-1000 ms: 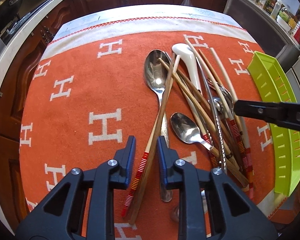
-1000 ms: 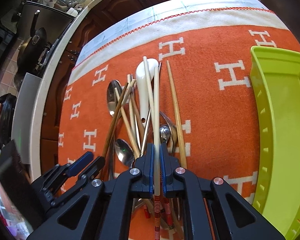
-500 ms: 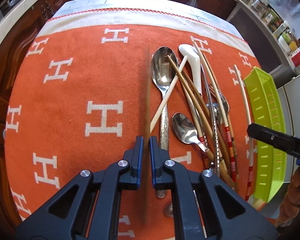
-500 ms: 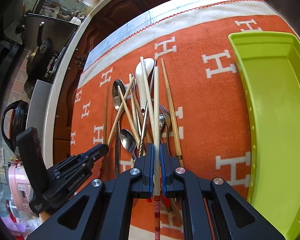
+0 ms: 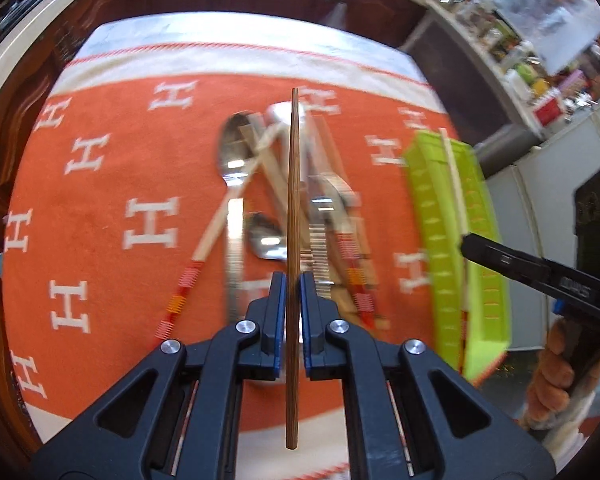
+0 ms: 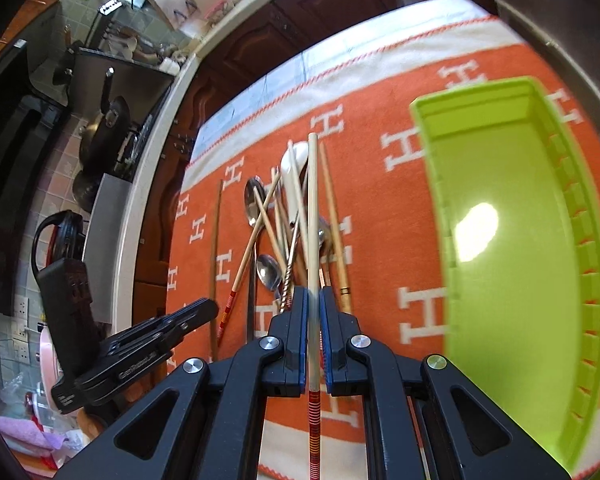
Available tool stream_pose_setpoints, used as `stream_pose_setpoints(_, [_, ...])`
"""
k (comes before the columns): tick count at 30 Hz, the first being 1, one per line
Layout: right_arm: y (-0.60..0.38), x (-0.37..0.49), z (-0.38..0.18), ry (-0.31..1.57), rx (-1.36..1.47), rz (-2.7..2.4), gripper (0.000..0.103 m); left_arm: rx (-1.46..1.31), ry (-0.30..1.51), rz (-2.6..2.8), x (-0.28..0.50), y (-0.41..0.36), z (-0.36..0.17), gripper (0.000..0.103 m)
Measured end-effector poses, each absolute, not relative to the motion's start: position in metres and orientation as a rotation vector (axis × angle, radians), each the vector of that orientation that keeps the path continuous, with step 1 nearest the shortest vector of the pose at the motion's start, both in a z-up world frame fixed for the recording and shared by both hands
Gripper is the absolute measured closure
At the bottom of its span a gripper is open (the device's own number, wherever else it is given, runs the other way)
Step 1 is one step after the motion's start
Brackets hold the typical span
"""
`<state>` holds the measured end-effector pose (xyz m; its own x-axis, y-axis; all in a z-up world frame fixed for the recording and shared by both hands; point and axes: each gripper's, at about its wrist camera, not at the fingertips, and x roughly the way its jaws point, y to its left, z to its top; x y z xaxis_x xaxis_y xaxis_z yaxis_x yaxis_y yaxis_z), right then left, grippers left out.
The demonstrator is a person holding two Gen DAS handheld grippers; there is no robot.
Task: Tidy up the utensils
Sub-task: 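Carry a brown chopstick with the left tool while the right tool carries a red-tipped chopstick into the tray, then return both tools to the pile and grasp another red-tipped chopstick with the right tool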
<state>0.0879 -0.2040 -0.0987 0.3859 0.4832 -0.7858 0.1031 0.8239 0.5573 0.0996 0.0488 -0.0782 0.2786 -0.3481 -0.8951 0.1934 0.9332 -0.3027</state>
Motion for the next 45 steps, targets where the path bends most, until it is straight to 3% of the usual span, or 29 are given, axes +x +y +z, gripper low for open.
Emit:
stream_pose_setpoints(8, [-0.282, 0.054, -0.069, 1.102, 0.472, 0.041, 0.097, -0.141, 1.237, -0.537, 0.082, -0.054, -0.041, 0.098])
stream_pose_setpoints(16, [-0.324, 0.043, -0.073, 1.141, 0.370, -0.080, 0.096, -0.155, 1.301, -0.519, 0.085, -0.124, -0.063, 0.098])
stream_pose_setpoints(18, [-0.333, 0.042, -0.076, 1.142, 0.377, -0.094, 0.086, -0.165, 1.324, -0.507, 0.089, -0.130, -0.074, 0.098])
stream_pose_setpoints(20, [-0.343, 0.042, -0.079, 1.130, 0.365, -0.127, 0.069, -0.172, 1.350, -0.502, 0.090, -0.136, -0.081, 0.098])
stream_pose_setpoints(33, [-0.340, 0.055, -0.120, 1.180, 0.379, -0.183, 0.067, -0.006, 1.248, -0.376, 0.087, -0.099, -0.076, 0.098])
stream_pose_setpoints(35, [-0.335, 0.057, -0.124, 1.189, 0.389, -0.170, 0.072, 0.005, 1.234, -0.358, 0.086, -0.089, -0.073, 0.098])
stream_pose_setpoints(45, [-0.313, 0.060, -0.127, 1.215, 0.414, -0.155, 0.073, 0.020, 1.134, -0.192, 0.079, -0.016, -0.059, 0.098])
